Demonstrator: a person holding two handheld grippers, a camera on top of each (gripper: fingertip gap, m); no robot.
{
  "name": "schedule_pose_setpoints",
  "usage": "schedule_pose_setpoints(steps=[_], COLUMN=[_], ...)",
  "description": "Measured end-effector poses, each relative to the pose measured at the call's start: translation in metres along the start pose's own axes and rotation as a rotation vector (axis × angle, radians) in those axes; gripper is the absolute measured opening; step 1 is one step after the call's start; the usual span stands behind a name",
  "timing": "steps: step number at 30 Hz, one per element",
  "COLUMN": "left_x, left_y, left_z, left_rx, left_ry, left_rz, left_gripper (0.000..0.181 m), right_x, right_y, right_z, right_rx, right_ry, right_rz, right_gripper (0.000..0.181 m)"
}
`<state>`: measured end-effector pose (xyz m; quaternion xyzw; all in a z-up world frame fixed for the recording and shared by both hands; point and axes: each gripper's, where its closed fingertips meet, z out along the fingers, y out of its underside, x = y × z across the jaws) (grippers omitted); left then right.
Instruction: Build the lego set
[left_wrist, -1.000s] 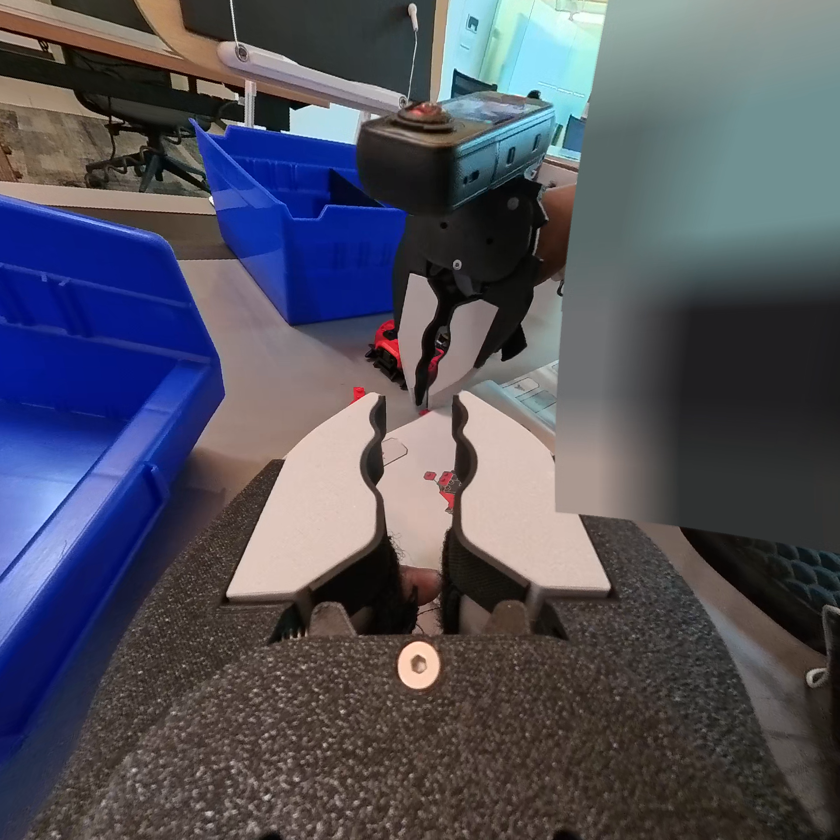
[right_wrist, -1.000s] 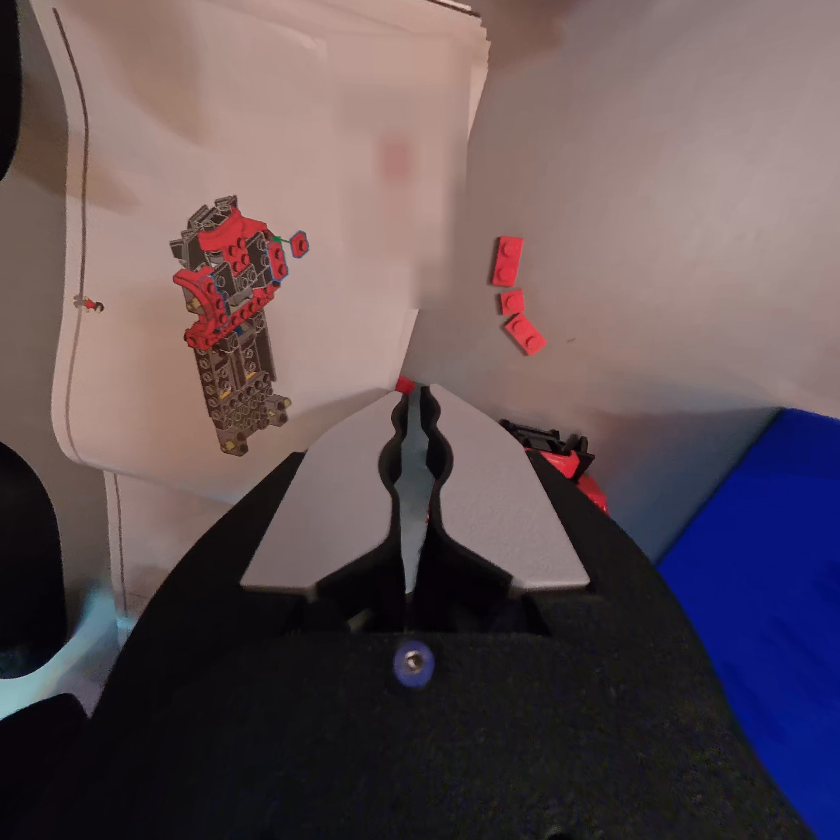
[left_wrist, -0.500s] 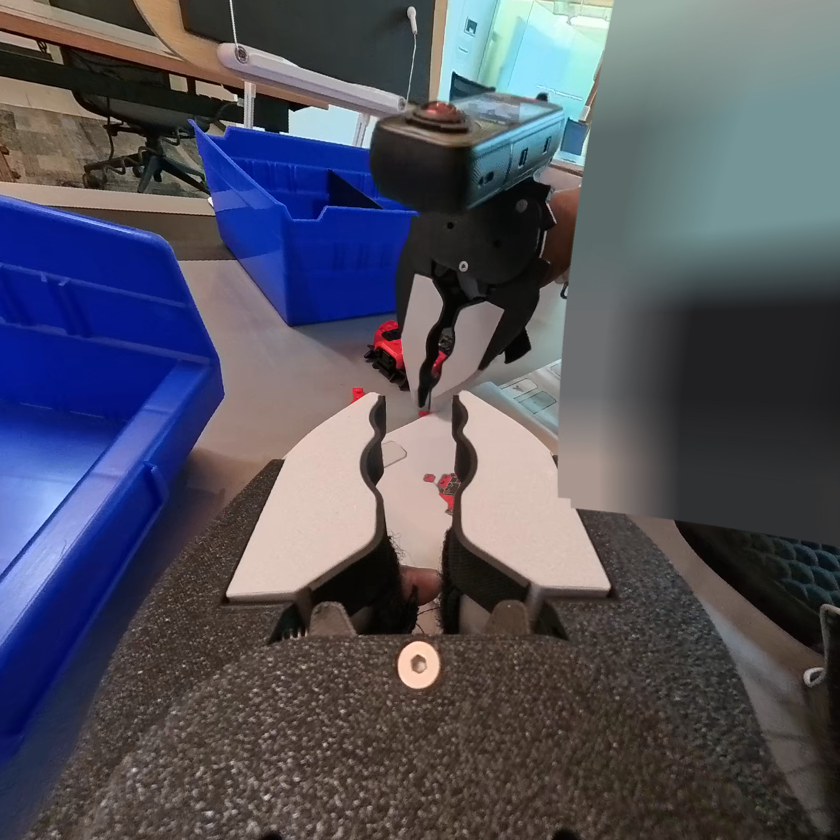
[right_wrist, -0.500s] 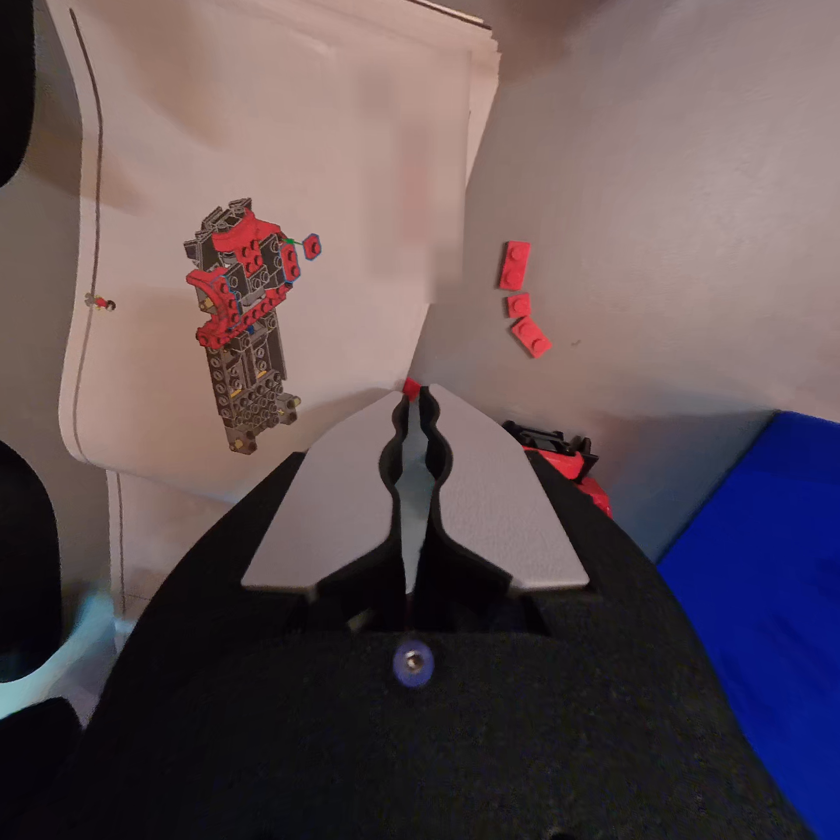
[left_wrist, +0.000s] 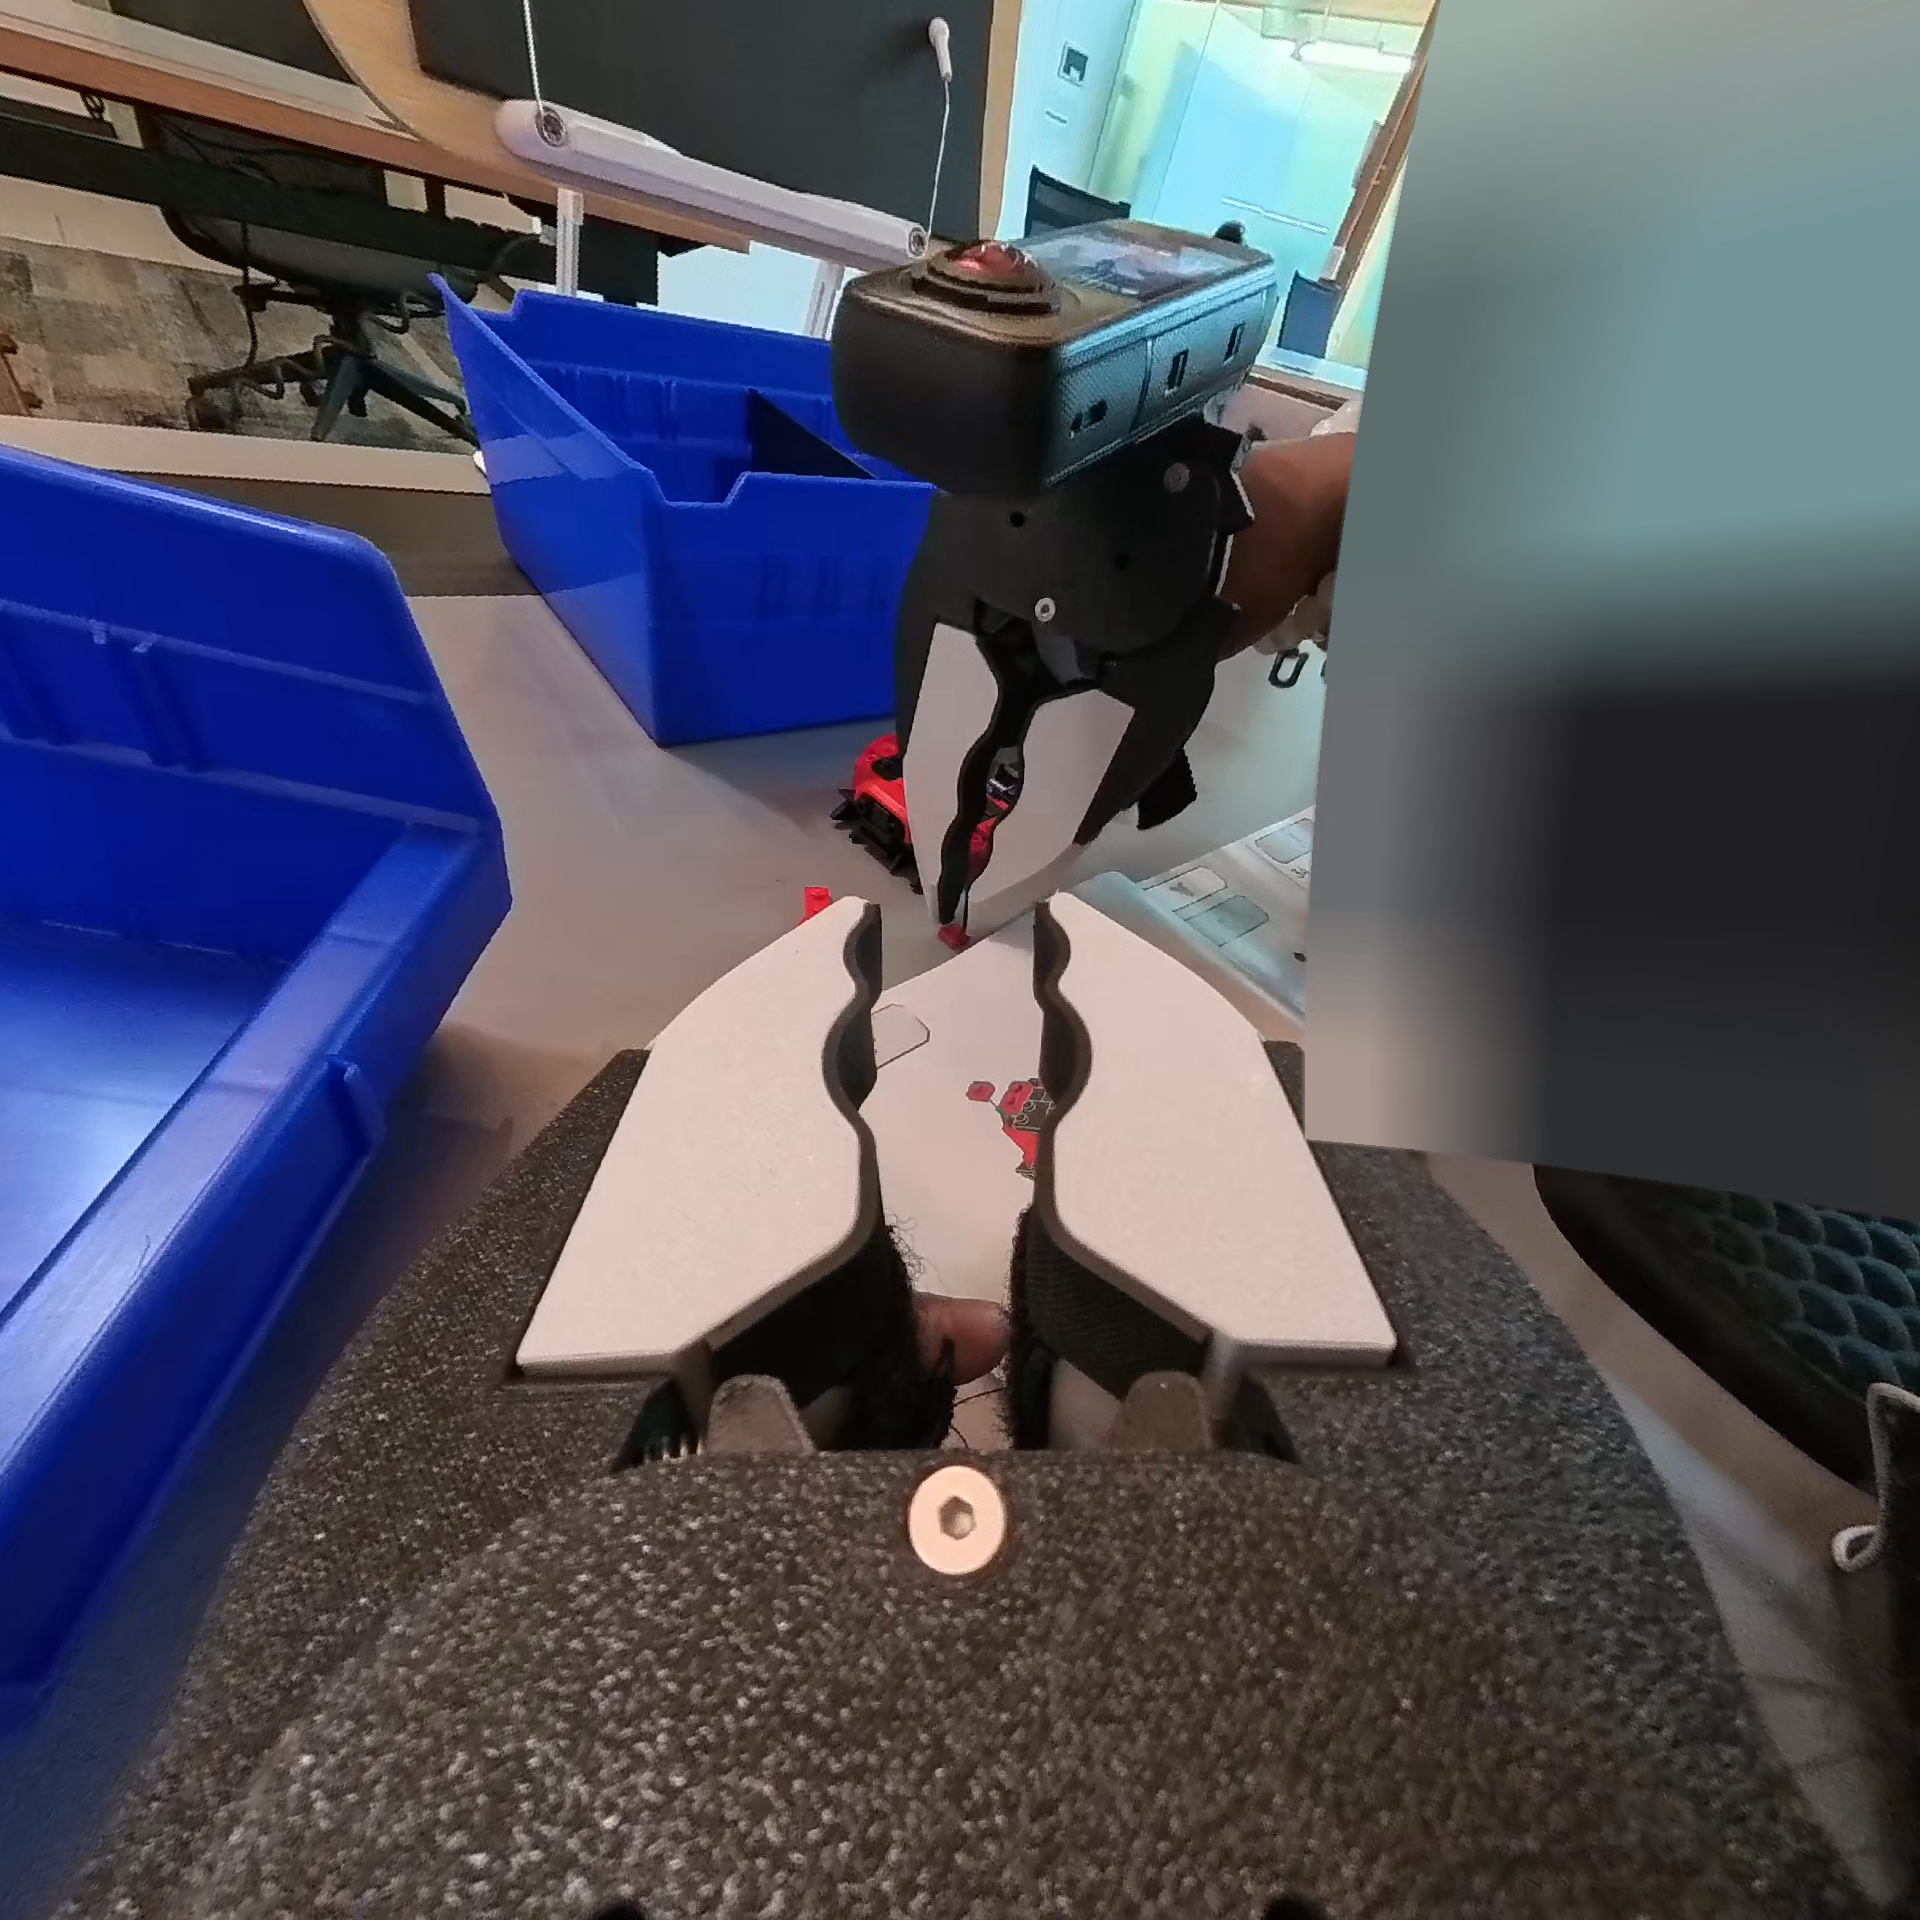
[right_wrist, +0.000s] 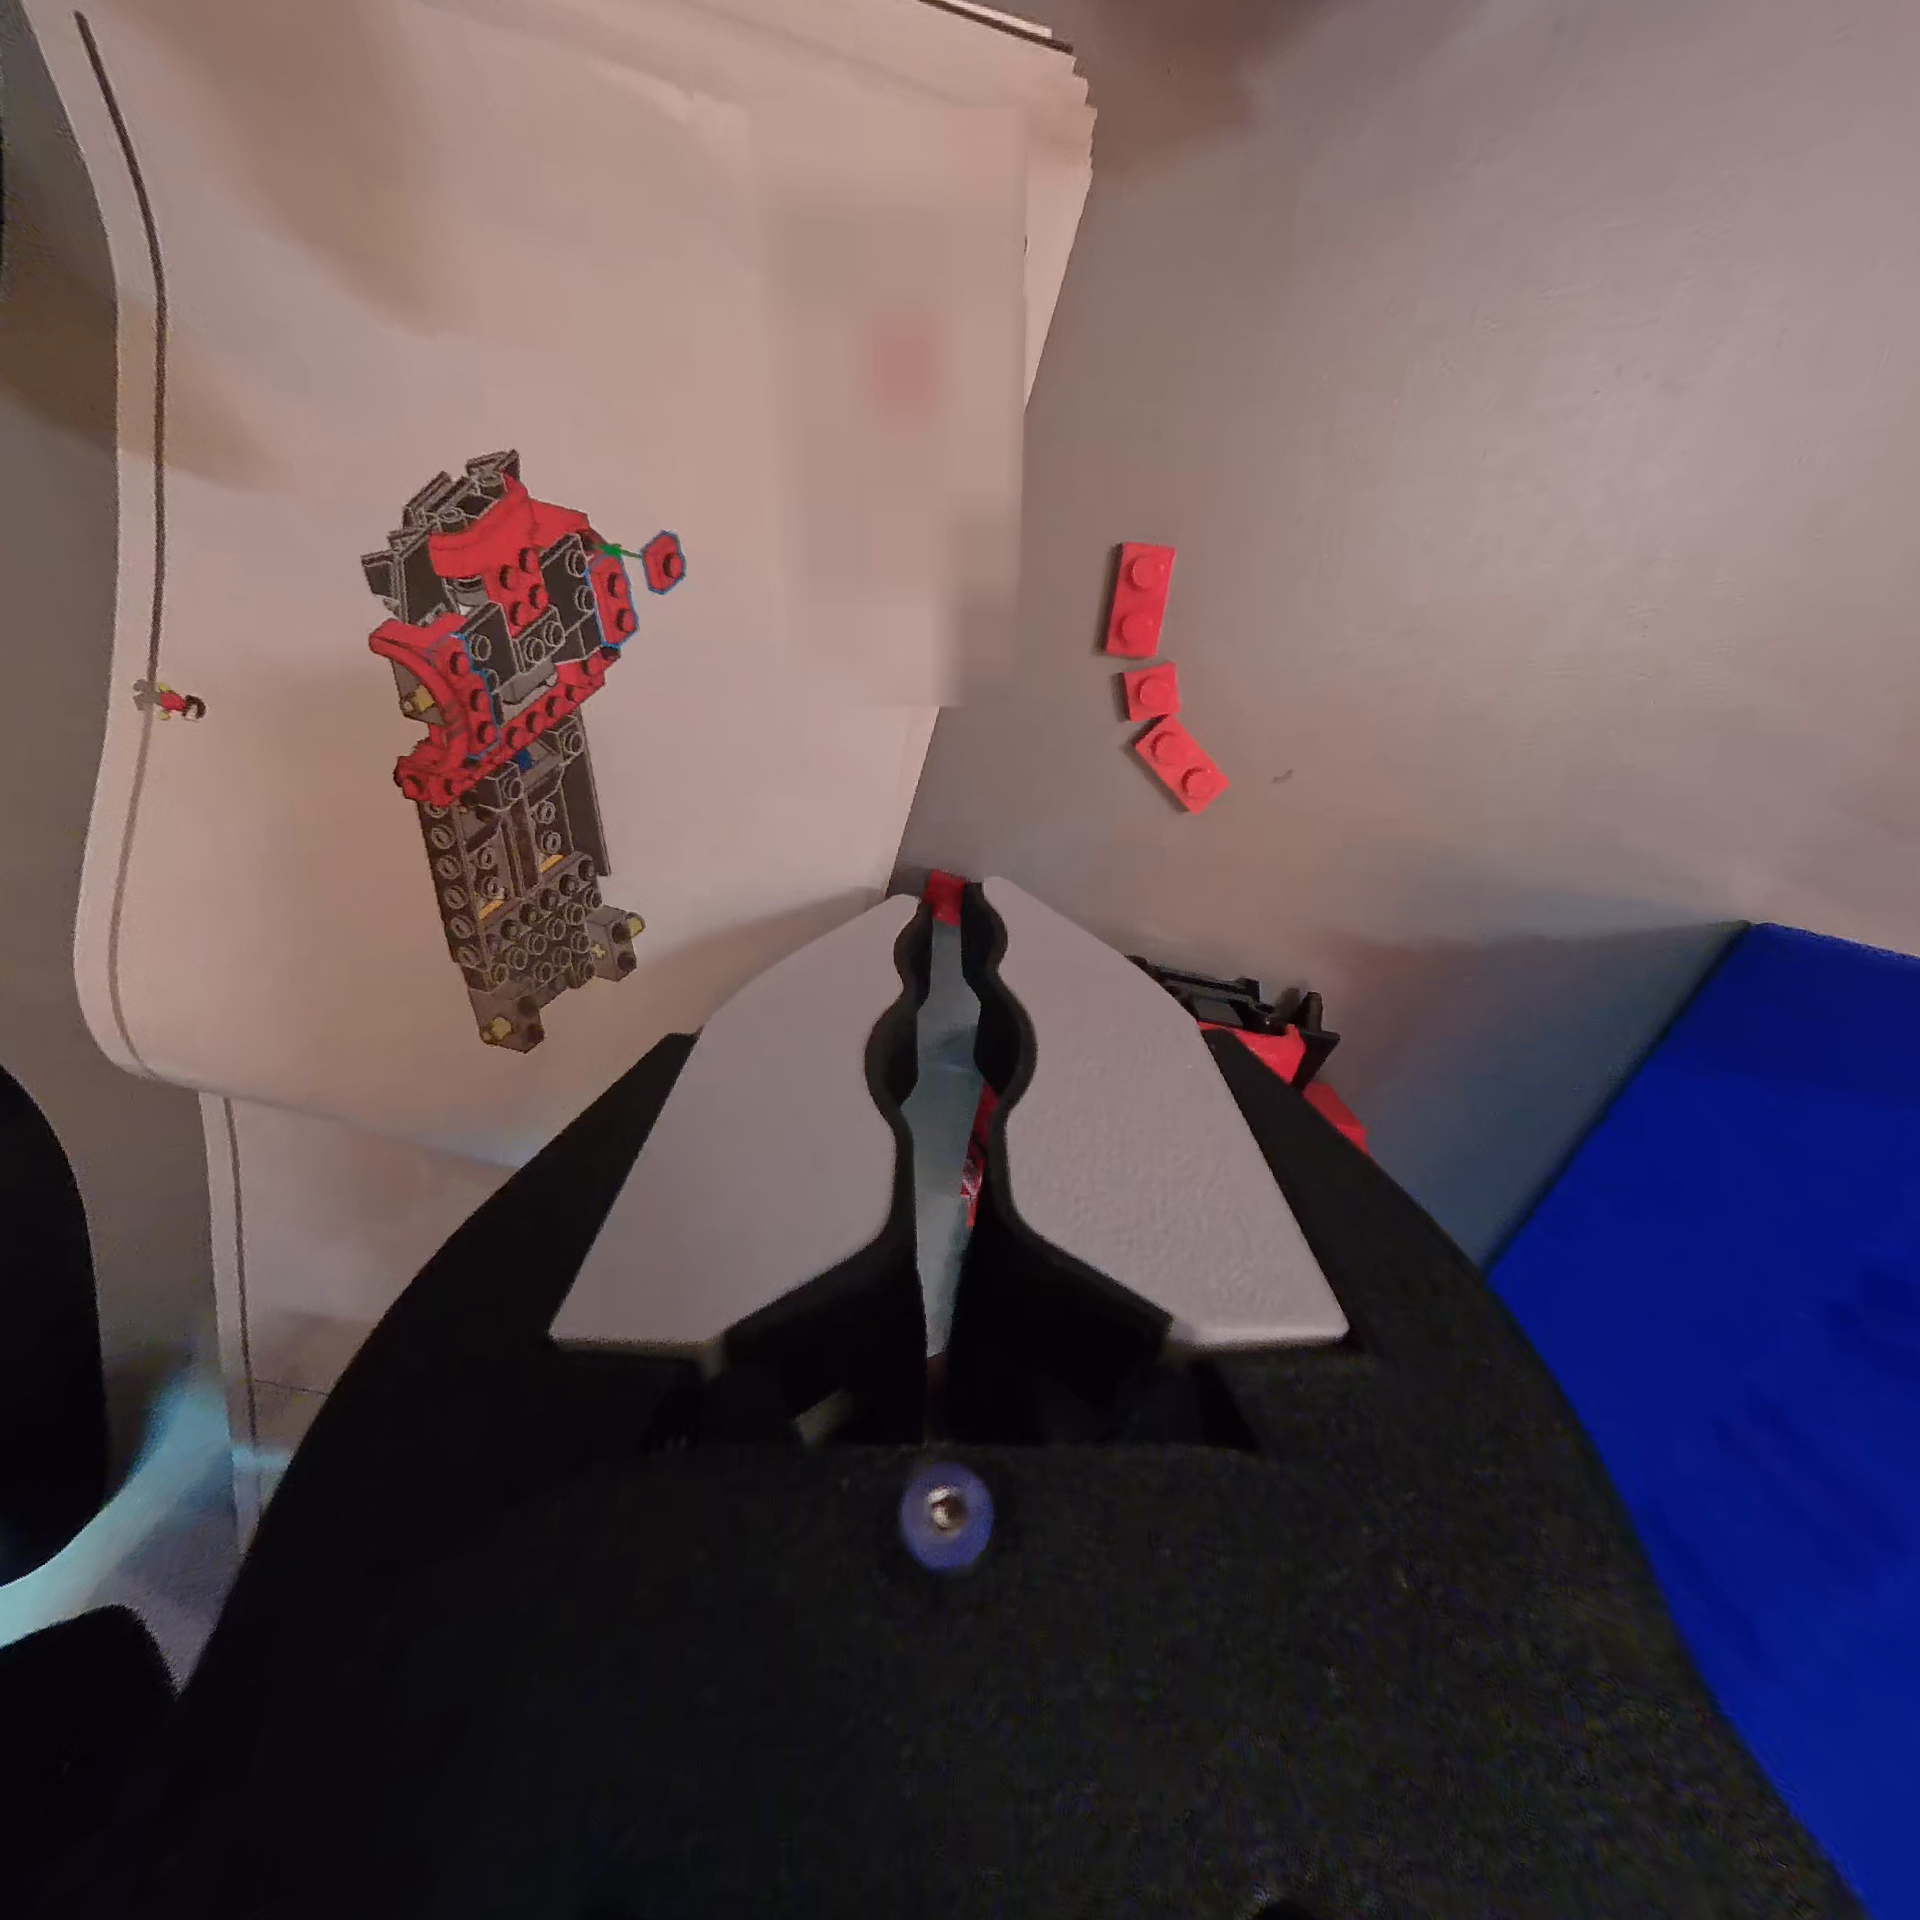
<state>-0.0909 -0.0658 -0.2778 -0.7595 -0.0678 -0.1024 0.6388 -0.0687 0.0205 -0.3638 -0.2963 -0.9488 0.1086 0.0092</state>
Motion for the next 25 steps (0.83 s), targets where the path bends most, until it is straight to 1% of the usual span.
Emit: schedule_pose_setpoints(steps=[21, 25], left_x=[-0.001, -0.0011], left_y=[-0.0008, -0.001], left_z=[0.0001, 0.0001], left_rx=[0.007, 0.009], left_ry=[0.003, 0.003], left_rz=[-0.005, -0.007], left_gripper=[0.027, 0.027], right_x=[-0.0005, 0.0035], right_y=[0.0002, -0.0005], right_z=[0.0027, -0.0018], right_rx=[0.001, 0.027], right_ry=[-0.063, -0.036], right_rz=[0.046, 0.047], right_gripper=[0.004, 0.0])
